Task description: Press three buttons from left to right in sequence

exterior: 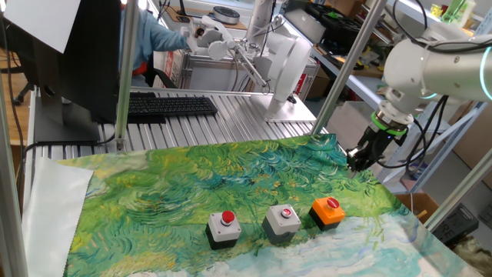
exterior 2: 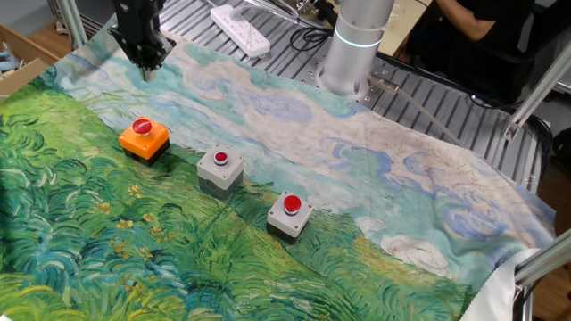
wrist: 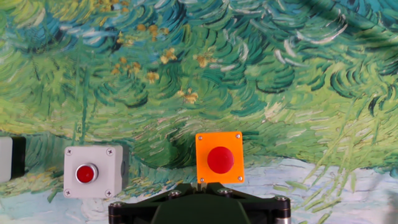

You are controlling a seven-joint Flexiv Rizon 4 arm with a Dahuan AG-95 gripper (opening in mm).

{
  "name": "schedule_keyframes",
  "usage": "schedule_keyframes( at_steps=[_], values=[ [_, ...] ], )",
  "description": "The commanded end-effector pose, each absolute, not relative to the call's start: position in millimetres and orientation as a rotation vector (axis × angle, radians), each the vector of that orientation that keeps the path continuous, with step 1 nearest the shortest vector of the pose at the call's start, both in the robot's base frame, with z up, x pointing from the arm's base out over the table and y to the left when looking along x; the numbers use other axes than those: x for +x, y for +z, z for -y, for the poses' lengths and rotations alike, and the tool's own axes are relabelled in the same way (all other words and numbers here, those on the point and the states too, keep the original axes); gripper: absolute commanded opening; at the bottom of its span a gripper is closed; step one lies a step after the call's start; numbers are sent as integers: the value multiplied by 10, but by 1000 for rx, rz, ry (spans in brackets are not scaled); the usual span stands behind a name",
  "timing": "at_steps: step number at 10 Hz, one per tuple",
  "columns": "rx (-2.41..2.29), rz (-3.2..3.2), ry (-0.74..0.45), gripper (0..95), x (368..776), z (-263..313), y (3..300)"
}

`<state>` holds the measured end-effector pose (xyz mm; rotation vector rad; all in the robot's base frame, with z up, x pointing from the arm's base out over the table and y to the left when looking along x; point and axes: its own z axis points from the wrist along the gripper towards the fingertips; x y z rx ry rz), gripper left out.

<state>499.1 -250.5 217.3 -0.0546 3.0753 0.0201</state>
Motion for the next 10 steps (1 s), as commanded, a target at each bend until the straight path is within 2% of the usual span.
schedule_keyframes(
  at_steps=[1, 10],
  values=[
    [-55, -3076, 19, 0, 4982, 2499, 2180],
    [-85, -3064, 37, 0, 4982, 2499, 2180]
  ],
)
